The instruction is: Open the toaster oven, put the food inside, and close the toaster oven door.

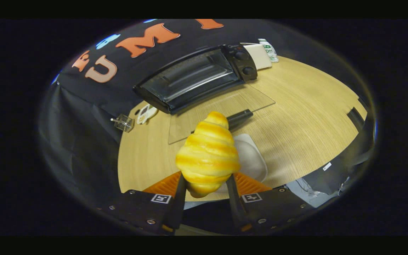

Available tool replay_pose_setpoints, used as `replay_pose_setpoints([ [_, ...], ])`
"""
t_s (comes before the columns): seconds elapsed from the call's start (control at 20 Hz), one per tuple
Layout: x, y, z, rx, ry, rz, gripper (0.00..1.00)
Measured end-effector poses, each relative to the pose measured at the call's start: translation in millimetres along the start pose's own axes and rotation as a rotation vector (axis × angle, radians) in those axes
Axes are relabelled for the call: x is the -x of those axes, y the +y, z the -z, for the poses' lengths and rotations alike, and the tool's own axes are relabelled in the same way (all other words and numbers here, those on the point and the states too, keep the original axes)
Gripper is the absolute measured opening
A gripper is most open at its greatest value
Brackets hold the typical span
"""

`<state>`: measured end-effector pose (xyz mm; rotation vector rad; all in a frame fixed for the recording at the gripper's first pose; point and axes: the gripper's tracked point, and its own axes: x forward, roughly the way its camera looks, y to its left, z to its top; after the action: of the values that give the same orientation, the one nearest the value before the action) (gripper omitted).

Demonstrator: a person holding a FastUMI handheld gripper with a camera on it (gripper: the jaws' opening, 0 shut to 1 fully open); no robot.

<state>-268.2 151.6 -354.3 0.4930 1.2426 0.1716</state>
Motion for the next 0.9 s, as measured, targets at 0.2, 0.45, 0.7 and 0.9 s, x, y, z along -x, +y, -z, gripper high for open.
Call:
replay_pose_setpoints([
  [0.2,-9.4,5.6,-38.2,-0.017,-0.060,-0.051,0.57],
  [0.45,-38.4,16.8,-86.2,0.017,-0.112,-0.080,0.57],
  [0.7,-71.2,37.9,-127.2,0.006,-0.139,-0.117,0.57],
  [0.9,-94.2,52.6,-150.6,-0.061,-0.154,-0.171,0.57],
])
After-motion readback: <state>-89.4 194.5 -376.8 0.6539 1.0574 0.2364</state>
